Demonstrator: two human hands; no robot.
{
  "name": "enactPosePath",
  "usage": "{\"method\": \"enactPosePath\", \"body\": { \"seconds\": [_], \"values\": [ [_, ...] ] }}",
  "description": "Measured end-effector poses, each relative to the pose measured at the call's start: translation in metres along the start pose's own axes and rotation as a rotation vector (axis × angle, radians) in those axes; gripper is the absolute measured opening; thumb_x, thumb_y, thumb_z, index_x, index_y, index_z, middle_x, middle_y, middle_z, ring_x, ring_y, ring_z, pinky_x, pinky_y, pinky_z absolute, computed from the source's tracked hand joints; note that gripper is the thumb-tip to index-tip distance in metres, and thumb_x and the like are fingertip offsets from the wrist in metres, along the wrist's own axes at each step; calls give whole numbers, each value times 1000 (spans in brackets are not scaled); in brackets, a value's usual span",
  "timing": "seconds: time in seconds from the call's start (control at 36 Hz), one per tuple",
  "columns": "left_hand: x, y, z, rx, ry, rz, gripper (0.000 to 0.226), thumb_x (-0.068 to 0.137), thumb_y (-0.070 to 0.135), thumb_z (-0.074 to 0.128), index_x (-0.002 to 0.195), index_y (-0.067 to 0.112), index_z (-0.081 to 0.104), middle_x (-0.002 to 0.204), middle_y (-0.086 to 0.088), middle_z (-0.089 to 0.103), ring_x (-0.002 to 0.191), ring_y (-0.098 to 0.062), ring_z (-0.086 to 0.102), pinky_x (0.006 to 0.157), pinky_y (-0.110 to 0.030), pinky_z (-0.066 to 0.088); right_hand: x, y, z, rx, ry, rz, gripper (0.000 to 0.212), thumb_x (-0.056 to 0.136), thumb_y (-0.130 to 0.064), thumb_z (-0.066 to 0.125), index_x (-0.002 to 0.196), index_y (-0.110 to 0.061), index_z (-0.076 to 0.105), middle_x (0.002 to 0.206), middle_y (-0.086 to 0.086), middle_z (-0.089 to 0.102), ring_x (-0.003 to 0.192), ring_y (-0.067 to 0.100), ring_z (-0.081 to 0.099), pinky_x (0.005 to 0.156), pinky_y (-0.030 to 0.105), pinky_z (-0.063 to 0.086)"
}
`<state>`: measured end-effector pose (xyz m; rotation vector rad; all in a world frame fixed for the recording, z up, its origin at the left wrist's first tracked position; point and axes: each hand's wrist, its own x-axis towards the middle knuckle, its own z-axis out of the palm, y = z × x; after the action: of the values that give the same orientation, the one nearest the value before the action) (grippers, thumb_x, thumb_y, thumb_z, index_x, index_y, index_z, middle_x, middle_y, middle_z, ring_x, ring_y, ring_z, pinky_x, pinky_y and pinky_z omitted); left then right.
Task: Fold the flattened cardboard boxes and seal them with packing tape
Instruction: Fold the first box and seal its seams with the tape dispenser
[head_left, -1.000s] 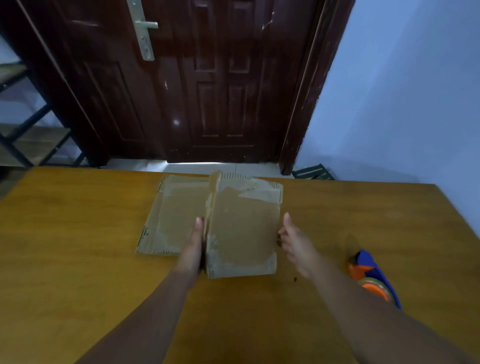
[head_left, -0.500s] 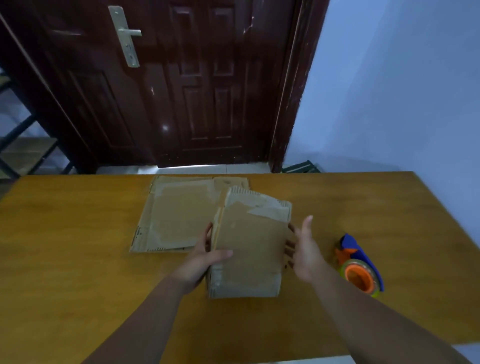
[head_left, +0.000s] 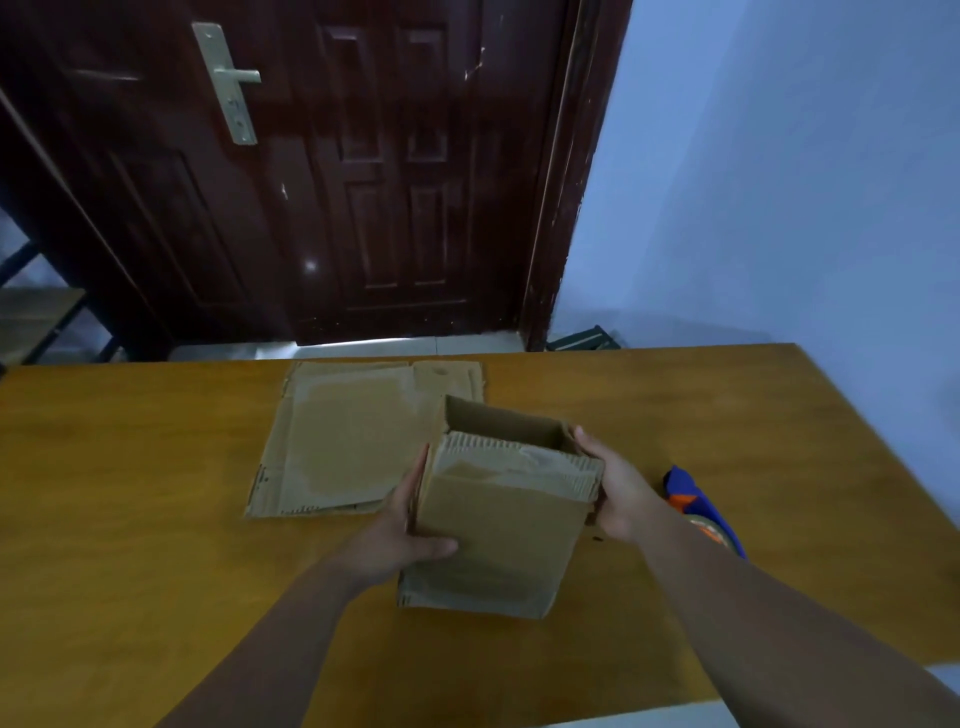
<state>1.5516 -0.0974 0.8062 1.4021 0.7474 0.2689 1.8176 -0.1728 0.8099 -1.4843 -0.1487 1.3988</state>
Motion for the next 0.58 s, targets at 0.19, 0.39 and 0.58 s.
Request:
{"method": "enactPosePath", "body": {
  "seconds": [0.19,0.39,0.58],
  "values": [
    [10,25,10,-128,339,24,55,85,70,23,120,43,55,136,9,46,132,-20,37,110,-47,31,6,0,16,-125,-50,-107,53,87,-16,67,130,-41,50,112,9,68,100,27,68,86,47,53],
    [13,21,11,100,391,76,55,85,62,25,104,34,68,120,16,54,117,-7,43,93,-23,33,8,7,16,-296,-59,-97,62,86,-16,68,138,-36,42,111,-3,65,102,18,64,80,37,52],
    [4,1,5,312,338,73,43,73,60,55,105,35,68,119,33,49,140,-9,25,114,-45,23,12,21,7,-255,19,48,88,74,-20,79,148,-20,31,102,6,61,98,24,64,80,39,54]
  ]
}}
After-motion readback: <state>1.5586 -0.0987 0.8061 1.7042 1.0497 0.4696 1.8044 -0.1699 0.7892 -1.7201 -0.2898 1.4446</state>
